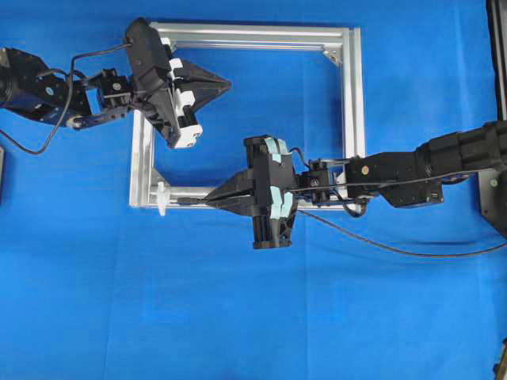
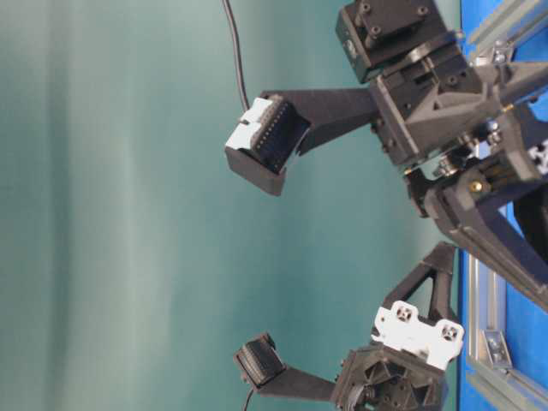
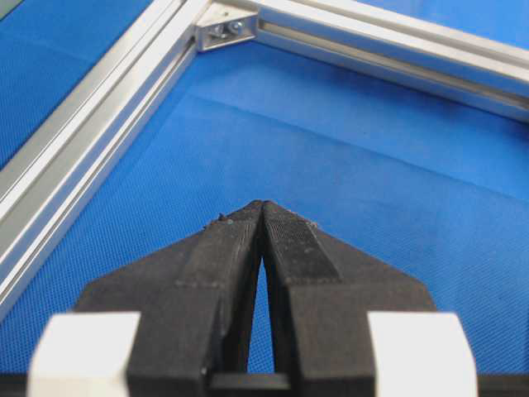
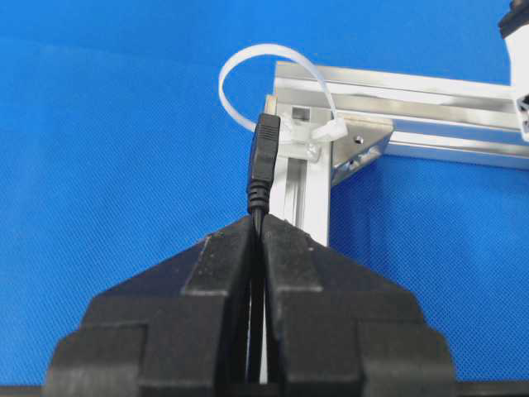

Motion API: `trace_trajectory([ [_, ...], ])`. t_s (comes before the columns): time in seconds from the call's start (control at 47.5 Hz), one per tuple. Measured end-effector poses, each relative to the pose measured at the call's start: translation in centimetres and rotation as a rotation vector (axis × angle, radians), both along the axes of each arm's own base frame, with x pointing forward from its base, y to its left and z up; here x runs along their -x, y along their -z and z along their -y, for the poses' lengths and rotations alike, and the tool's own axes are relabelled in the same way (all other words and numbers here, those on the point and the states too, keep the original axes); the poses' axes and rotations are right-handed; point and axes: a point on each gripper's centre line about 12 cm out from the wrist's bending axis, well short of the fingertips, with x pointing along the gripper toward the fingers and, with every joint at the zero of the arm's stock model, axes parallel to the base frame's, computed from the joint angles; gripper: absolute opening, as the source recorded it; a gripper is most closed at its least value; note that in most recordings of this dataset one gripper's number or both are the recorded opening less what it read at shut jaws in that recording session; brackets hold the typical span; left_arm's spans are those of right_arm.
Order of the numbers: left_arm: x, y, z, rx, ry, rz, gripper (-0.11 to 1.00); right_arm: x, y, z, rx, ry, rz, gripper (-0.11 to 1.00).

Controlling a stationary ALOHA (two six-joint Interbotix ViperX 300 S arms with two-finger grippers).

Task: Insert the wire through the string loop located on the left side.
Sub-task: 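Push the cable tip through the white zip-tie loop with the right gripper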

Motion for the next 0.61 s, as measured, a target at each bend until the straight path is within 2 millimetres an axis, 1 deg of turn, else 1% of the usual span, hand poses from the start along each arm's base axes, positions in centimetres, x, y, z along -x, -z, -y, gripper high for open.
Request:
trace_trajectory([
  [0.126, 0.0, 0.0, 0.0, 0.000, 0.001, -0.002, 0.00, 0.0, 0.2, 0.1, 0.000, 0.002, -0.006, -0.01],
  [0.274, 0.0, 0.0, 0.1, 0.000, 0.003, -0.002, 0.00, -0.7, 0.5, 0.0, 0.000, 0.002, -0.003, -0.01],
  [0.379, 0.0, 0.0, 0.0, 0.000, 0.001, -0.002, 0.00, -1.5, 0.5, 0.3, 0.001, 0.009, 0.006, -0.01],
  [0.61, 0.0, 0.0, 0.1, 0.000, 0.003, -0.002, 0.00, -3.8, 0.7, 0.8, 0.002, 0.020, 0.008, -0.01],
])
